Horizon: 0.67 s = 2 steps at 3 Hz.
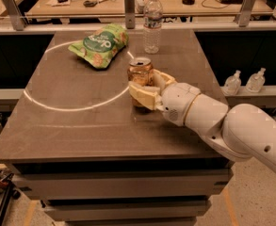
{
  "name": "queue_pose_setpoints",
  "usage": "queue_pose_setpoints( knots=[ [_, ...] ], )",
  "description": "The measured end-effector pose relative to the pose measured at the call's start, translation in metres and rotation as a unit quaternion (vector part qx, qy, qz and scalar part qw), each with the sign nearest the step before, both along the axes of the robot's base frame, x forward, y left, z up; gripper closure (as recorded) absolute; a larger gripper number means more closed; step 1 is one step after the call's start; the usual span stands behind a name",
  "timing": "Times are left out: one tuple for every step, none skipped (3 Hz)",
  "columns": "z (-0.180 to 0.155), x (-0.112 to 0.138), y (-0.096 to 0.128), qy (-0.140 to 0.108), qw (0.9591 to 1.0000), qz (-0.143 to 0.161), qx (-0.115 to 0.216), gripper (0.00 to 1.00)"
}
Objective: Place orange can upright
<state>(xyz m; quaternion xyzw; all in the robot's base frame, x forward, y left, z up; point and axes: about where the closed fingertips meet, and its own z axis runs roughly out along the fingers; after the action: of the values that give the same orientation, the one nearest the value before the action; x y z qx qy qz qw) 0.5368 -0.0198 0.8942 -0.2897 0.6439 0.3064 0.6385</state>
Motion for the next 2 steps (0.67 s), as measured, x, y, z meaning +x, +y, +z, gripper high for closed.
queue_pose_setpoints(
  knots=[
    [-0.0031,-0.0014,-0.0007,0.002,1.0000,-0.002,0.000,1.00],
    [-0.0026,-0.0018,0.0013,0.001,1.0000,0.000,0.000,0.82]
  ],
)
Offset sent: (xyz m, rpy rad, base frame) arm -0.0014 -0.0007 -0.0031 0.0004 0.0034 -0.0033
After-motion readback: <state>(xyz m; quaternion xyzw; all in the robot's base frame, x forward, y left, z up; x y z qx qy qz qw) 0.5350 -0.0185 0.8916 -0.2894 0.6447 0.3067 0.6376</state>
